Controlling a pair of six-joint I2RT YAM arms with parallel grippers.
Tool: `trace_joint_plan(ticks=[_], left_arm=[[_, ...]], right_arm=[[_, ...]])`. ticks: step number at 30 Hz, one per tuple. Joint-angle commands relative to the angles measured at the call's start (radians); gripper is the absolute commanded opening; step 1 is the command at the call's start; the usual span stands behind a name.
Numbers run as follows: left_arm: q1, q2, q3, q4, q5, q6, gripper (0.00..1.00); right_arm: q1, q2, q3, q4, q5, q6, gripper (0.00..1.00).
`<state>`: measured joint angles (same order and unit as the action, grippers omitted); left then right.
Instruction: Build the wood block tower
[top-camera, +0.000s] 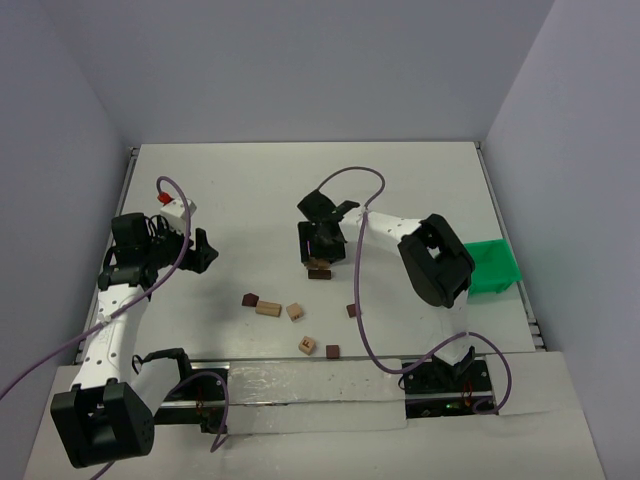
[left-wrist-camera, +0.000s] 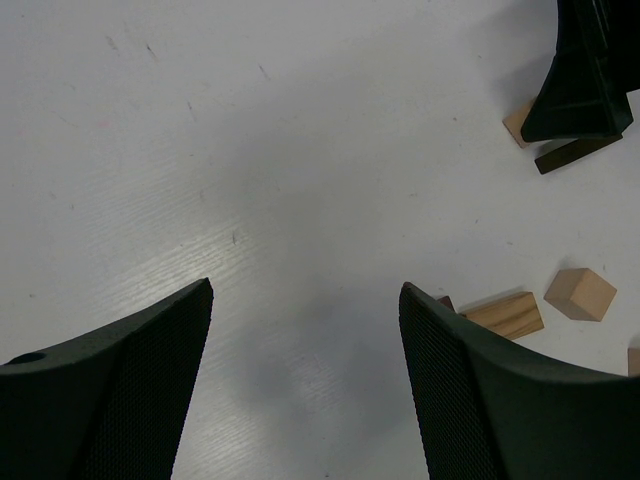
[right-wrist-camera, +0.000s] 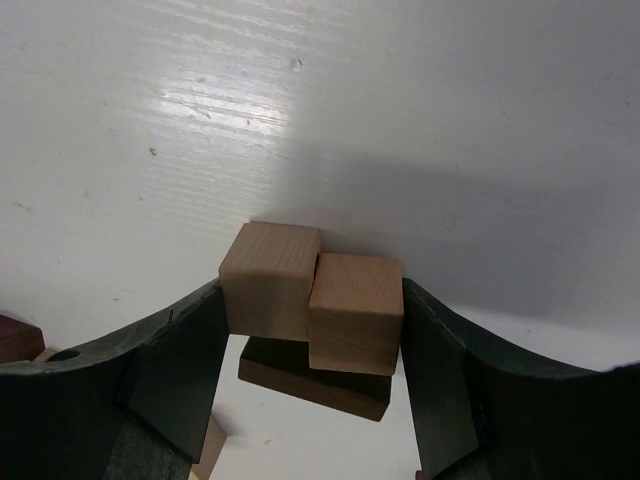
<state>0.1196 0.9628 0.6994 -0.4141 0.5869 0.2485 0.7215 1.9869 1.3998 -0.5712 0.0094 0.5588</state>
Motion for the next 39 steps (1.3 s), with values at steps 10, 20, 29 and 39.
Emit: trace_joint_plan(ticks=[10,20,29,39], left_arm=[[-0.003,0.005,0.014,0.005,0.056,0.057,0.81],[-0.001,0.011,0.015,0.006,0.054,0.064,0.81],[0.003,-0.029,0.005,0.019,0.093,0.024,0.81],[0.003,-0.024,0.014,0.012,0.084,0.029,0.81]], right_arm=[[0.015,0.053,0.227,-0.108,-0.141,-0.544,0.49],[0.060,0.171,0.350,-0.230,-0.134,-0.884,0.51],[0.096,0.228,0.379,-0.243,-0.148,-1.041,0.64],[0.093,0.262,0.416,-0.256,-0.180,-1.047,0.81]])
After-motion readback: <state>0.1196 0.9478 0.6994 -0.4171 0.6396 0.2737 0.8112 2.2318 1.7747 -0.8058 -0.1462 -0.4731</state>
